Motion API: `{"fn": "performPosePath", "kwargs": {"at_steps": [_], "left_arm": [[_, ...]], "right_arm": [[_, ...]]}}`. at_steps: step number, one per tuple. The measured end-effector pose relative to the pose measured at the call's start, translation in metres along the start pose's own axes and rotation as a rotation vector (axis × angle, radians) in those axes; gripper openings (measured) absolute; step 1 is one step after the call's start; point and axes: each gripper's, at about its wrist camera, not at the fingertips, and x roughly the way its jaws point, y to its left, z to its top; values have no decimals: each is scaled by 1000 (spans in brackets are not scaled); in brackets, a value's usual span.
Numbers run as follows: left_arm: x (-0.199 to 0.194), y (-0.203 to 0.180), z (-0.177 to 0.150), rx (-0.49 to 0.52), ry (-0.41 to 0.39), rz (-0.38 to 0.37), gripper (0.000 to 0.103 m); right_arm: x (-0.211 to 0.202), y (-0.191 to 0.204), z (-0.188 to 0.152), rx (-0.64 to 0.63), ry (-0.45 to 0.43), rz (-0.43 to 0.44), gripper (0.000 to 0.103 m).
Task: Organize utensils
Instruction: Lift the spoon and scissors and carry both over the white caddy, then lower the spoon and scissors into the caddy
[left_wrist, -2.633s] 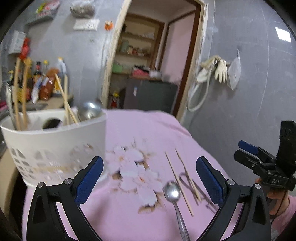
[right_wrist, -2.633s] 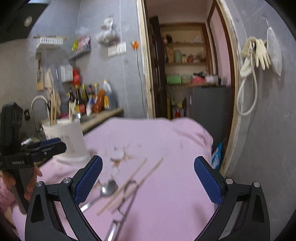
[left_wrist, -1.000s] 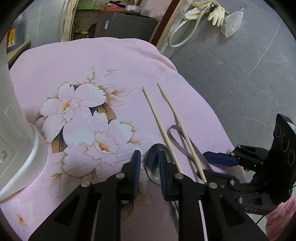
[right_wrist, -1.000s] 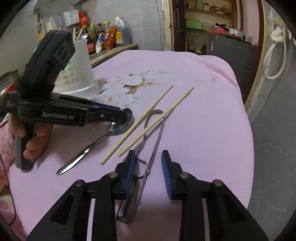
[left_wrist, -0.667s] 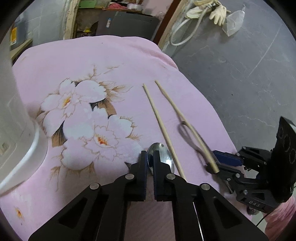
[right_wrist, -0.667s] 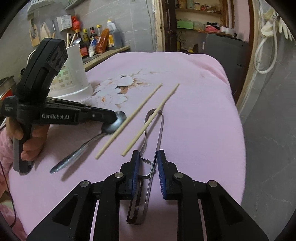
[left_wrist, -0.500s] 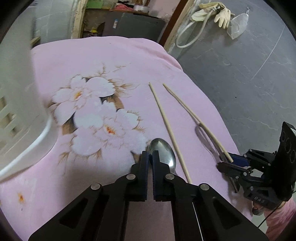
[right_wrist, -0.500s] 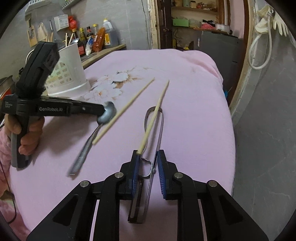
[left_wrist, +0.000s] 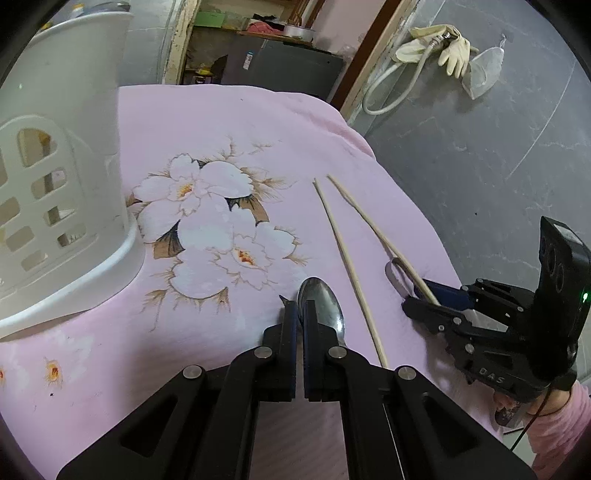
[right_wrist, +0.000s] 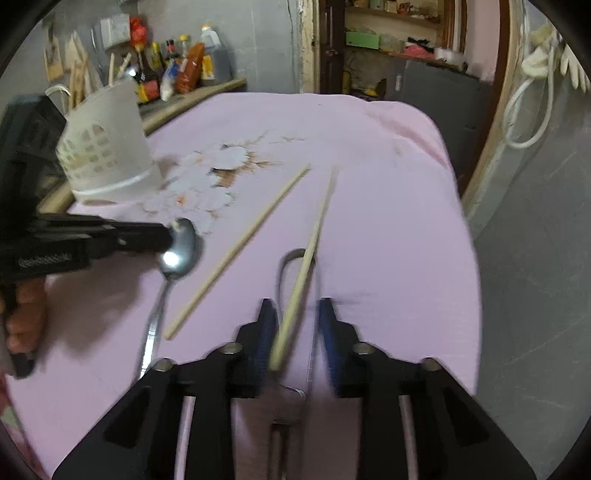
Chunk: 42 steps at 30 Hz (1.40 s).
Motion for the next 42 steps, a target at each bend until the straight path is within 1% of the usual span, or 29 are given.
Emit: {"fn": "performPosePath", "kwargs": {"at_steps": [4, 7, 9, 12, 14, 16, 17, 19, 20, 21, 22, 25, 26, 28, 30, 33, 35, 37, 38, 42], "left_arm": [[-8, -2, -2, 5, -29, 7, 0], [-14, -5, -5, 10, -46, 12, 0], [-19, -8, -8, 22, -61, 32, 0], [-27, -16, -15, 46, -97, 55, 0], [-36, -21, -19, 61, -139, 76, 0], [-45, -27, -23, 75, -189, 103, 0], [-51, -31, -26, 87, -226, 121, 0], [-62, -39, -31, 106, -292, 154, 0], [-70, -44, -34, 118, -337, 175, 0], [-74, -47, -36, 124, -362, 187, 0], [-81, -51, -38, 133, -406, 204, 0], [-96, -55, -41, 161, -488, 250, 0], [-102, -58, -43, 170, -524, 268, 0], [-109, -59, -44, 179, -562, 290, 0], [-119, -60, -42, 183, -610, 315, 0], [-132, -59, -39, 177, -658, 344, 0], [-142, -53, -32, 167, -684, 368, 0], [-155, -44, -27, 142, -706, 382, 0], [-160, -39, -24, 130, -716, 390, 0], [-183, -20, -12, 95, -769, 438, 0]], "right_arm": [[-12, 1, -12, -4, 22, 11, 20], [-26, 1, -29, 26, 37, 43, 20], [-38, 2, -42, 52, 40, 62, 20], [-54, 5, -61, 83, 31, 91, 20], [-65, 9, -71, 89, 4, 97, 20], [-77, 14, -77, 87, -61, 94, 20], [-84, 18, -78, 84, -111, 91, 20], [-98, 24, -79, 82, -221, 78, 20], [-106, 28, -79, 81, -303, 67, 20], [-110, 31, -78, 81, -360, 65, 20], [-115, 36, -77, 78, -433, 55, 20], [-125, 48, -70, 70, -589, 40, 20], [-126, 49, -66, 73, -616, 43, 20], [-127, 56, -52, 75, -685, 69, 20], [-126, 60, -34, 69, -725, 96, 20], [-125, 64, -9, 46, -770, 119, 20], [-128, 65, 3, 31, -792, 128, 20], [-129, 69, 26, 6, -820, 141, 20], [-133, 69, 29, 1, -832, 145, 20], [-133, 81, 65, -21, -907, 170, 20]]}}
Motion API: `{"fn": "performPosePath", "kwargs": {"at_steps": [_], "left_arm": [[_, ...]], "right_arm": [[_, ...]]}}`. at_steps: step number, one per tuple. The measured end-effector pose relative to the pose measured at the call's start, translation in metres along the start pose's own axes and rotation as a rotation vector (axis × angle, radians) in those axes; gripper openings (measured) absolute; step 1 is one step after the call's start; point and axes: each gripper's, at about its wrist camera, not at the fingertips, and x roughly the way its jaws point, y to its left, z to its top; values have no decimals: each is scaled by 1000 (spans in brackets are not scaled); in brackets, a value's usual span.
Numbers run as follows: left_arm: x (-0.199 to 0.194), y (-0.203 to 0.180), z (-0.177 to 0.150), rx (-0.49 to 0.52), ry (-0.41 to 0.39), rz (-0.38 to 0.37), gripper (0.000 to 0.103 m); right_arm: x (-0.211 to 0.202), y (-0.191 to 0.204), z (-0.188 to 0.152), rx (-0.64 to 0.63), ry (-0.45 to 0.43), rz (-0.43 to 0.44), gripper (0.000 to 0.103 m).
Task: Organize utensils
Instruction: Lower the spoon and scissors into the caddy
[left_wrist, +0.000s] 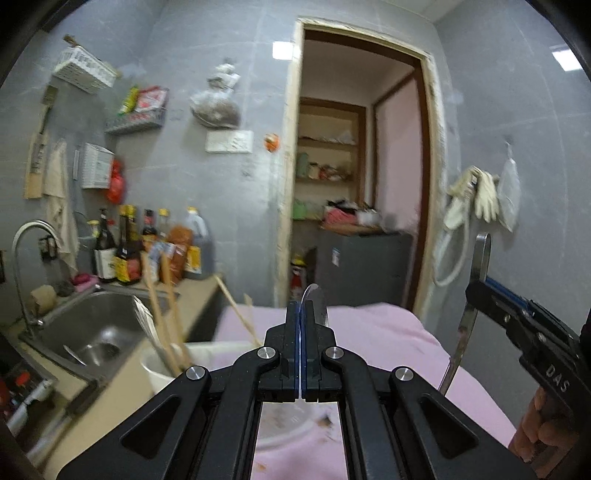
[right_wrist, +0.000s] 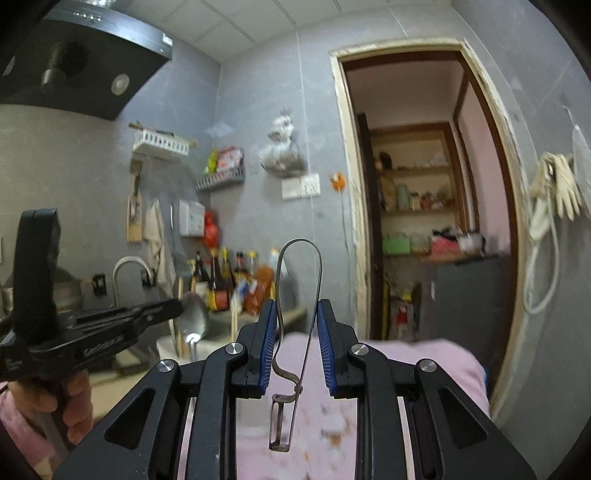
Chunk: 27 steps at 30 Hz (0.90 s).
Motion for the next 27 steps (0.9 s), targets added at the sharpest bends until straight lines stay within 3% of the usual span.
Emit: {"fn": "performPosePath", "kwargs": {"at_steps": [11, 22, 27], "left_arm": [[-5, 68, 43, -35, -98, 210, 0], [35, 93, 14, 74, -78, 417, 0], [50, 96, -2, 101, -59, 439, 0]], "right_arm": [[84, 20, 26, 82, -77, 120, 20], [140, 33, -18, 52, 13, 101, 20], [148, 31, -33, 64, 50, 106, 20]]}}
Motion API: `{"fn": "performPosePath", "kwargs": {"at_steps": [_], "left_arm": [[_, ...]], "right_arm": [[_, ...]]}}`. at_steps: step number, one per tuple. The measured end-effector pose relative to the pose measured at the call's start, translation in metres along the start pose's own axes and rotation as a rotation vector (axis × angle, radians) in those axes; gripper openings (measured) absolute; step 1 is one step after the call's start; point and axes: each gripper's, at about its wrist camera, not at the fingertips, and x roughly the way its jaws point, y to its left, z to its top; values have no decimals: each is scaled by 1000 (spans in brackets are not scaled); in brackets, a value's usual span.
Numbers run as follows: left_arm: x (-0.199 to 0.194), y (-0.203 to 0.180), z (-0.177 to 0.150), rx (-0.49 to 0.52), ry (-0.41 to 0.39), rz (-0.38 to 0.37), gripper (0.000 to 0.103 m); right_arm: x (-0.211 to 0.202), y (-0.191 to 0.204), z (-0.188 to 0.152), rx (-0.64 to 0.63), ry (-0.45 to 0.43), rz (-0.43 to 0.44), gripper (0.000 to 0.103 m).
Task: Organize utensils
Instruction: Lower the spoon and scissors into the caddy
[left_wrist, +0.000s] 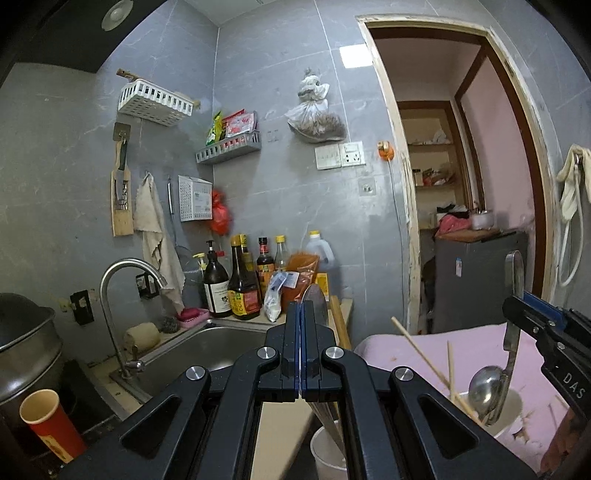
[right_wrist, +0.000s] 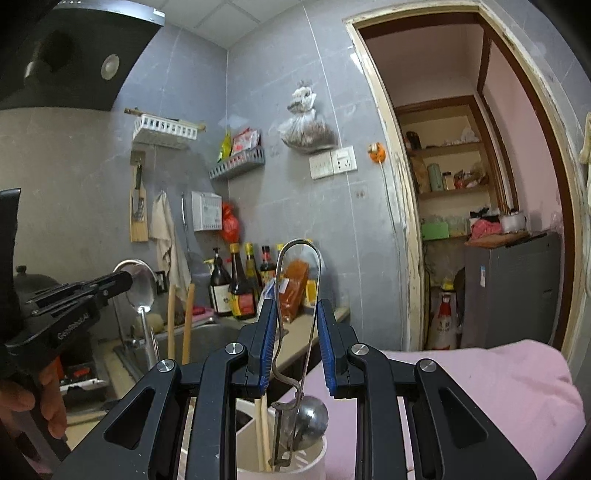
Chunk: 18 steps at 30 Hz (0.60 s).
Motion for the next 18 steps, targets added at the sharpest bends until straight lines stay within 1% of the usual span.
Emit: {"fn": "performPosePath", "kwargs": {"at_steps": [11, 18], "left_arm": [[16, -11, -26, -24, 99, -57, 0], [16, -6, -32, -83, 151, -111, 0]], "right_arm": [[6, 2, -19, -16, 79, 22, 20], [12, 11, -31, -48, 128, 34, 21]]}}
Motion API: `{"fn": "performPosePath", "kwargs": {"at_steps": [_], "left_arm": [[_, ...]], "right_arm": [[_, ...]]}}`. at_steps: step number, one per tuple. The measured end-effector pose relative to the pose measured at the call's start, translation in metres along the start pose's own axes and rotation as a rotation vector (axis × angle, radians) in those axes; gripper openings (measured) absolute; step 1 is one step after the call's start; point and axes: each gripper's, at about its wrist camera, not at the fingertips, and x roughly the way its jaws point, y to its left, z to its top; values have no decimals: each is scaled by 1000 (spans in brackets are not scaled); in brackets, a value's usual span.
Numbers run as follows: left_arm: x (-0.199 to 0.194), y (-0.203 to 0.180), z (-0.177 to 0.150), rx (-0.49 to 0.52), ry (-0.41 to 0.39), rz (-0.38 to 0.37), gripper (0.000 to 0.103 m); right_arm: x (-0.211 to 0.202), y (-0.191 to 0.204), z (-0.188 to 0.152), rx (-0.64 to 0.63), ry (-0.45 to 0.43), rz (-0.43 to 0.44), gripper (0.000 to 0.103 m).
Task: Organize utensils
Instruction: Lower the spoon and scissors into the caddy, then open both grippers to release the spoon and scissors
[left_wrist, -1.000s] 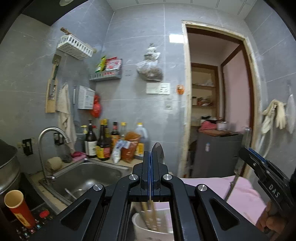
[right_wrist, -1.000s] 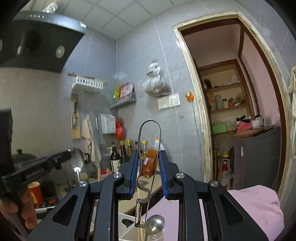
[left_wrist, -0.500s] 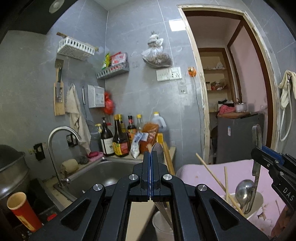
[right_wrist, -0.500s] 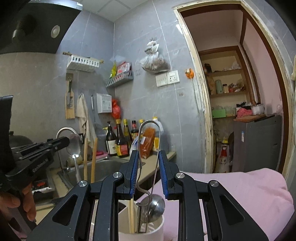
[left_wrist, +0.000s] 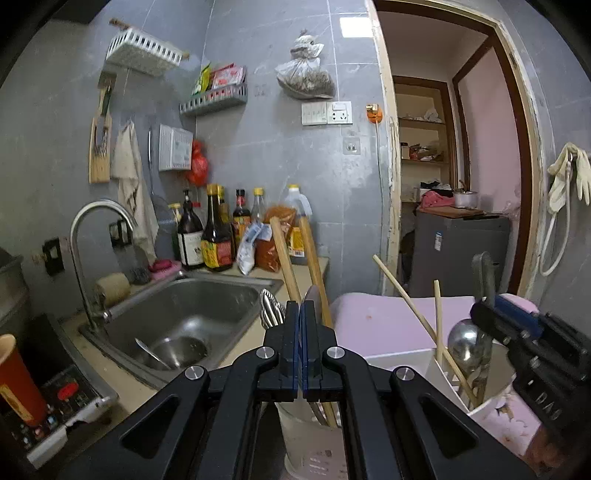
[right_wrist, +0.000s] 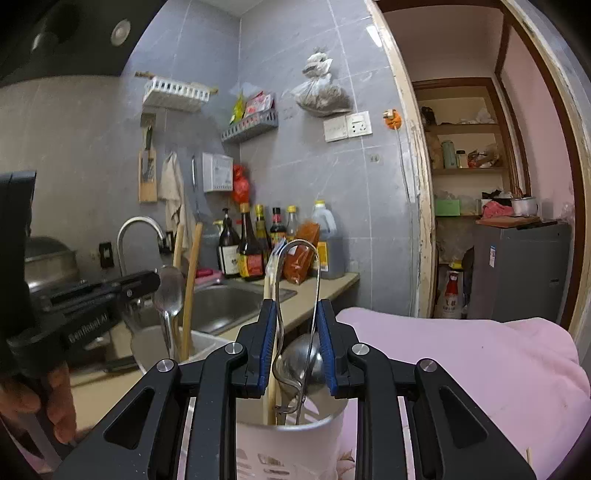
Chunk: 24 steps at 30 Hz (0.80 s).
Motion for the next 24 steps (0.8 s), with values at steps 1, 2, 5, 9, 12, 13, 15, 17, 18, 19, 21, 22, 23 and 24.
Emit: {"fn": "performPosePath", "kwargs": {"at_steps": [1, 2, 5, 9, 12, 13, 15, 17, 18, 19, 21, 22, 23, 24], "left_arm": [[-1, 2, 0, -15, 7, -15, 0], [-1, 4, 0, -37, 15, -38, 0], [-3, 9, 1, -78, 30, -87, 1], [-7, 13, 2, -118, 41, -137, 1], [-9, 15, 4, -144, 43, -158, 1], [-11, 15, 4, -149, 41, -162, 1], [-15, 16, 5, -152, 32, -173, 4], [-18, 15, 6, -152, 22, -180, 11], [-20, 15, 6, -153, 17, -185, 18], [-22, 15, 7, -156, 11, -190, 24], [-25, 16, 9, -164, -2, -195, 25], [-26, 17, 10, -164, -5, -197, 25], [-28, 17, 11, -163, -9, -198, 25], [-29, 16, 11, -163, -13, -198, 26]], "right_arm": [[0, 0, -2, -2, 4, 1, 21], [1, 1, -3, -3, 10, 3, 21], [1, 2, -5, -6, 15, 6, 21], [2, 1, -7, -3, 23, 11, 23], [2, 1, -8, 2, 28, 18, 25], [2, 1, -9, 2, 25, 19, 25], [0, 2, -8, -1, 16, 19, 25], [-2, 2, -8, -3, 4, 17, 26], [-4, 2, -7, -2, -5, 18, 26], [-6, 2, -7, 0, -12, 16, 27], [-10, 2, -5, 7, -31, 11, 27], [-11, 2, -4, 9, -37, 8, 27], [-13, 2, -3, 12, -45, 2, 28], [-16, 1, -1, 18, -52, -5, 29]]}}
